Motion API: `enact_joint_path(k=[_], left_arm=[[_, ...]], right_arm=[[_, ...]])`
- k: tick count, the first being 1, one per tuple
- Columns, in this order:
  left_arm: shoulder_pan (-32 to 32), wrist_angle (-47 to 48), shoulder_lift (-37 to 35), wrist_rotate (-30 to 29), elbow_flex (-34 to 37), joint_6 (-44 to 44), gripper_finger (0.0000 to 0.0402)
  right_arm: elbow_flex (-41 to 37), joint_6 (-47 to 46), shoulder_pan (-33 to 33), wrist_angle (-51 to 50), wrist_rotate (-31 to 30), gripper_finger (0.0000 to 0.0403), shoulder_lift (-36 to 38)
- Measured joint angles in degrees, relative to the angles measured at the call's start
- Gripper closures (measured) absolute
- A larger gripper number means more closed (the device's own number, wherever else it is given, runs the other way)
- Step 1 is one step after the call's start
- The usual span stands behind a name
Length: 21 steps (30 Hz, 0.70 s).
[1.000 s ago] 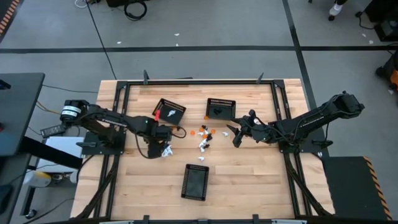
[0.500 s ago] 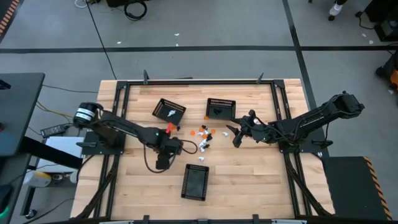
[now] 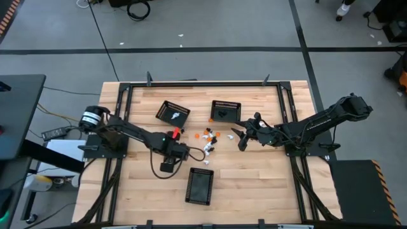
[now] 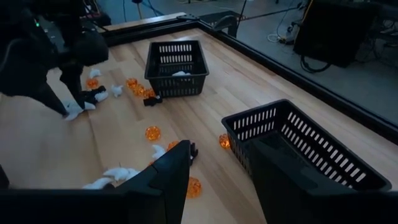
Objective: Sort Halloween decoration
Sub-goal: Put the white ghost toy into the top left black basket
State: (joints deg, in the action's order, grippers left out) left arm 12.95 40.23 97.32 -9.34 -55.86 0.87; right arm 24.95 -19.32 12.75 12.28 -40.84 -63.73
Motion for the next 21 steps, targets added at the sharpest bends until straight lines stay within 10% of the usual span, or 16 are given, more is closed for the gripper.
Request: enact_joint_path(k=[21], left_arm=[[-1.85, -1.1, 3.49, 3.45, -0.11, -5.99, 0.0301]], right_arm=[[0.0, 0.39, 0.26, 0.73, 0.02, 0.0233, 0.0]])
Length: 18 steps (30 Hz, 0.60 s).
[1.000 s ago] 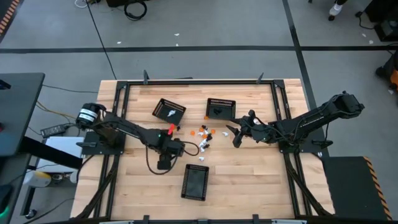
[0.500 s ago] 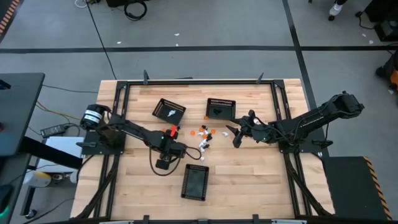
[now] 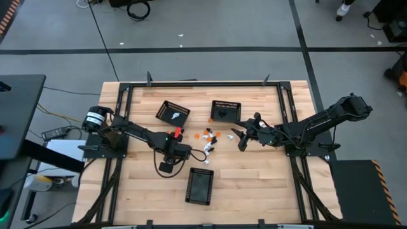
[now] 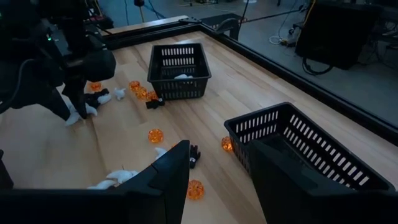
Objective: Sort Halloween decoration
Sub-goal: Put the white ghost toy into the top left black basket
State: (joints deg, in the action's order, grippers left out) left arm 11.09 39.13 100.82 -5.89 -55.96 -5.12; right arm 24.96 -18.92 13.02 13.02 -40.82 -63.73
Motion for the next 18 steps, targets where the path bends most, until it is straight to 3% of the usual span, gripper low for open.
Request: enact_joint_path(k=[18], left_arm=[[-0.04, 3.33, 0.33, -0.48, -3.57, 1.0, 0.0309]], right_arm=[[-0.01, 0.01, 0.0, -0.05, -0.01, 0.0233, 0.01]])
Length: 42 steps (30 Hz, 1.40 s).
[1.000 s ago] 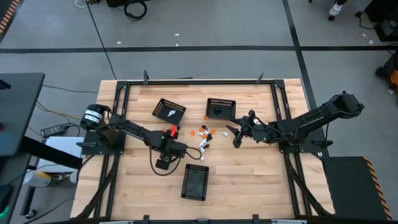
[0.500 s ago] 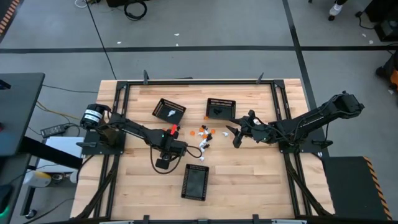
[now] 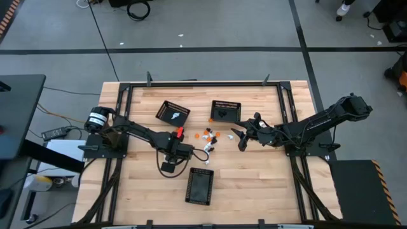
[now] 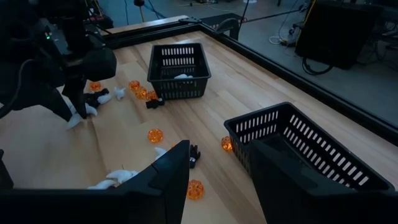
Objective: Sort Halloween decoration
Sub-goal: Put the white ghost toy into the top left black basket
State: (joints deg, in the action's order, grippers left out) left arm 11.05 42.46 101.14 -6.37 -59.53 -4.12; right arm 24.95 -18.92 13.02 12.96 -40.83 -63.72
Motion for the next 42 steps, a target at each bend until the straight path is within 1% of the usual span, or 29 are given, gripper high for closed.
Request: enact_joint_path(k=[13, 23, 29, 35, 42], left_arm=[[-0.02, 1.87, -0.37, -0.15, -0.08, -0.34, 0.031], [-0.02, -0.78, -0.2, -0.13, -0.1, -0.35, 0.031], [-0.02, -1.37, 0.02, -0.07, -0.1, 1.24, 0.0309], [-0.04, 0.22, -0.17, 0.25, -0.12, 1.44, 0.0315], [-1.56, 1.6, -0.7, -0.04, -0.1, 0.54, 0.0319]], right_arm=[[0.01, 0.0, 0.0, 0.2, 0.01, 0.0233, -0.01], [0.02, 0.0, 0.0, 0.22, 0.01, 0.0233, 0.0], [0.0, 0.02, 0.0, 0.21, 0.01, 0.0233, 0.0], [0.0, 0.0, 0.0, 0.23, 0.01, 0.0233, 0.0], [0.01, 0.0, 0.0, 0.3, 0.01, 0.0233, -0.01]])
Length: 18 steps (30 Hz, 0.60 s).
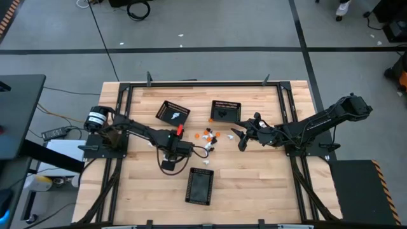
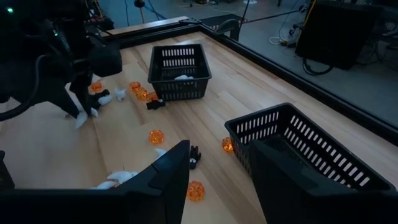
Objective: Sort Halloween decoration
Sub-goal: Put the white ghost toy into the top left black basket
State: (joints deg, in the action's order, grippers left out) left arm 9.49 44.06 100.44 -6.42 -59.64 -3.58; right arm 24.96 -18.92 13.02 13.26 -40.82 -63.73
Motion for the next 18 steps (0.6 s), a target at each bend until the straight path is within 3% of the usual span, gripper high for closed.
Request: enact_joint_path(k=[18], left_arm=[[-2.42, 1.72, -1.99, -0.17, -0.98, -2.05, 0.0328]], right_arm=[[-0.01, -0.09, 0.02, 0.1, -0.02, 0.0233, 0.01]])
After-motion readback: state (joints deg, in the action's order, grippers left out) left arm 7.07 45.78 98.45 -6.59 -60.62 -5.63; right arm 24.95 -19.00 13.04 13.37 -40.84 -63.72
